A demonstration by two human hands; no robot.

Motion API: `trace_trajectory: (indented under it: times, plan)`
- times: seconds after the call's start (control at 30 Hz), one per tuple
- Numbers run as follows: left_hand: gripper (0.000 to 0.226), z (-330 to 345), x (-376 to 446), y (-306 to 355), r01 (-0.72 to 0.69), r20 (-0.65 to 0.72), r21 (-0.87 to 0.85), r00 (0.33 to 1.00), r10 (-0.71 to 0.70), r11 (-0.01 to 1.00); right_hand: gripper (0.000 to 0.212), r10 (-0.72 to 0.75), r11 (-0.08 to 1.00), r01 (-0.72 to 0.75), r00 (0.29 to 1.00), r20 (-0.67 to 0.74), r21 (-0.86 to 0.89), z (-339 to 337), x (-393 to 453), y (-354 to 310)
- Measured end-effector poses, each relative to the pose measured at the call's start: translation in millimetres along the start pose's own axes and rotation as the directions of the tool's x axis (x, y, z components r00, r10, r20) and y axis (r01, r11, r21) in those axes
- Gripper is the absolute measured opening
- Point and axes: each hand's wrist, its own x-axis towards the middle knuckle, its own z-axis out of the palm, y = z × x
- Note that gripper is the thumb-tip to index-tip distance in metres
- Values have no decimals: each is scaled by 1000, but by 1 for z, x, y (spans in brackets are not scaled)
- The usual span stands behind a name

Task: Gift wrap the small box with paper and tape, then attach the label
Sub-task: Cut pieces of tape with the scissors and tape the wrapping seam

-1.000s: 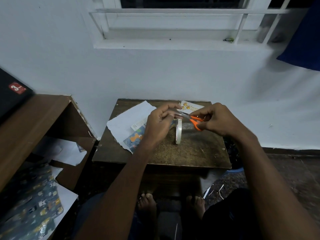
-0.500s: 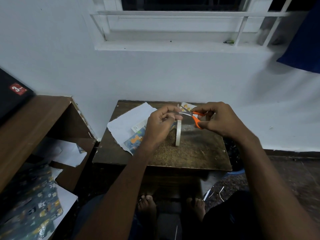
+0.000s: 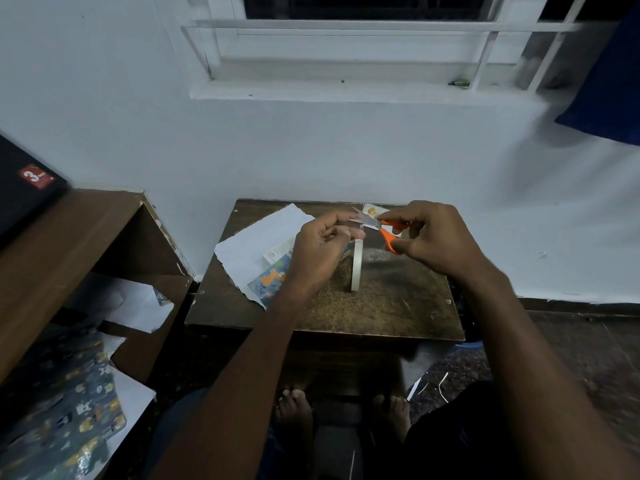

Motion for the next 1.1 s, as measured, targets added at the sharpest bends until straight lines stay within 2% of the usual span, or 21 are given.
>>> trace_trajectory:
  times: [0.43,1.1]
  plan:
    - [23,1,0,-1,55,-18,-30,998,-55,998,43,-56,985,40,995,-86,-170,4,1,-1]
    - [23,0,4,-4,98,-34,-21,994,-99,995,35,-56,974,27,991,-125,-224,8,1,-3]
